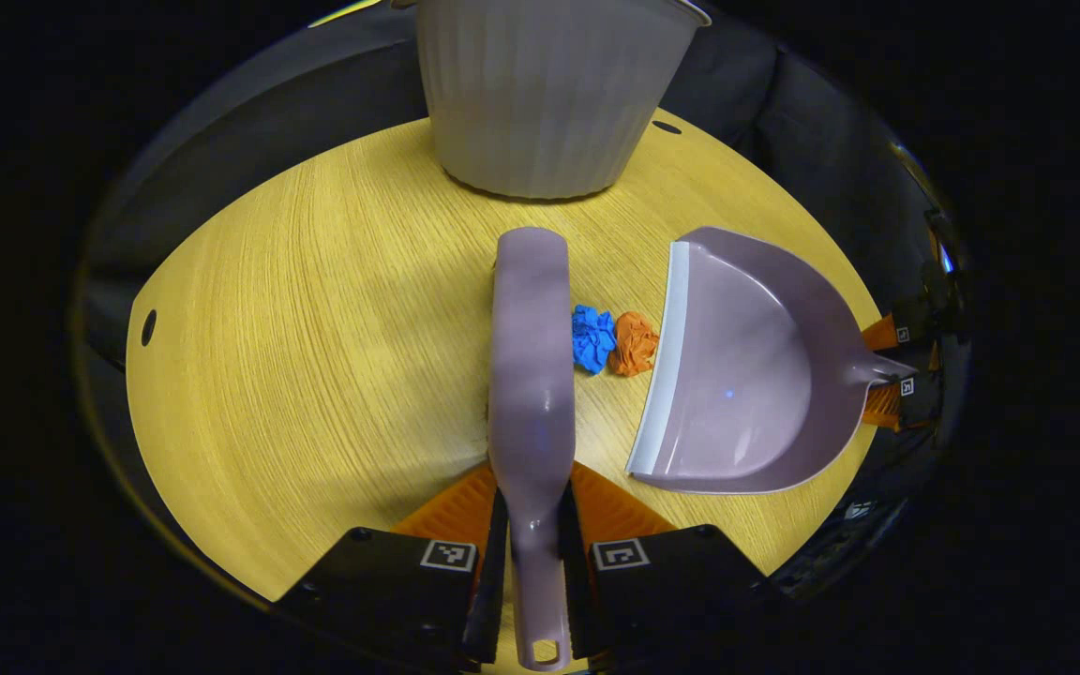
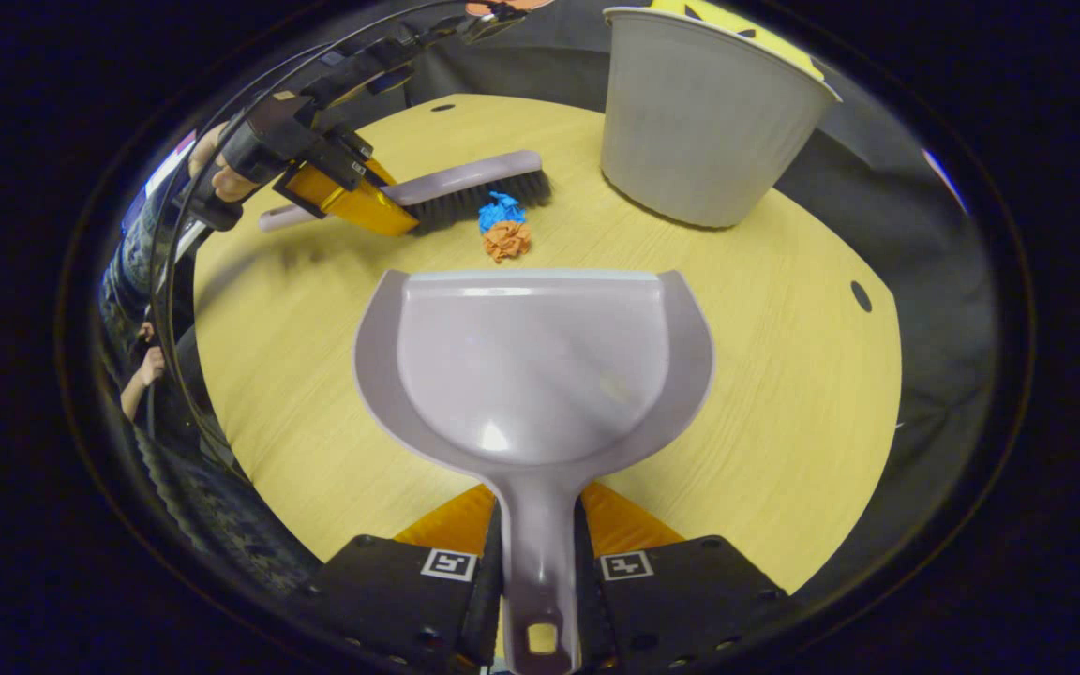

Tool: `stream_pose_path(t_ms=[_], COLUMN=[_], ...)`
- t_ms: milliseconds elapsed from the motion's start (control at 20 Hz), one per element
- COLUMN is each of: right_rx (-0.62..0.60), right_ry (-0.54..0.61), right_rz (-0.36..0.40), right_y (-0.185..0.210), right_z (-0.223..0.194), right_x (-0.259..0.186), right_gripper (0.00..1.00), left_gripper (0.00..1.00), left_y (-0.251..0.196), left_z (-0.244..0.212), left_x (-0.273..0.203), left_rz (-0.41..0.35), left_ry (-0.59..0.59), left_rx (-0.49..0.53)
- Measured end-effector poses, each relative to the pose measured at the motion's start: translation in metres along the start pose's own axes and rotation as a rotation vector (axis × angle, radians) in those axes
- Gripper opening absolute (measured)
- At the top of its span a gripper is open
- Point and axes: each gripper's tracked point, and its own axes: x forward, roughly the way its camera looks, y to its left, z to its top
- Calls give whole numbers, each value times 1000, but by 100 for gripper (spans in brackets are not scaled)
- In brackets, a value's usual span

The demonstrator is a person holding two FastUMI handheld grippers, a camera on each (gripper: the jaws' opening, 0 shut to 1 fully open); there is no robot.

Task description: Pick up the small broom and dustpan from the desktop, sweep the trash into the dustpan with the broom, and then empty the trash into the garbage bin.

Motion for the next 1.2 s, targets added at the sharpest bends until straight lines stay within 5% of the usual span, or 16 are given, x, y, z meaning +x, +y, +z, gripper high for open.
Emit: stream_pose_path(t_ms=[100, 350, 600, 1200], right_rx=[-16, -32, -29, 55], right_ry=[-7, -25, -24, -169], right_rz=[10, 18, 12, -35], right_y=[-2, 7, 7, 5], right_z=[12, 32, 35, 41], right_x=[8, 27, 33, 32], right_gripper=[33, 33, 33, 36], left_gripper=[31, 31, 31, 31], left_y=[11, -48, -57, 49], left_z=[3, -3, 2, -40], left_x=[-3, -8, -13, -28], left_rz=[-30, -101, -75, 57], left_ry=[7, 22, 12, 28], left_rx=[4, 59, 126, -125])
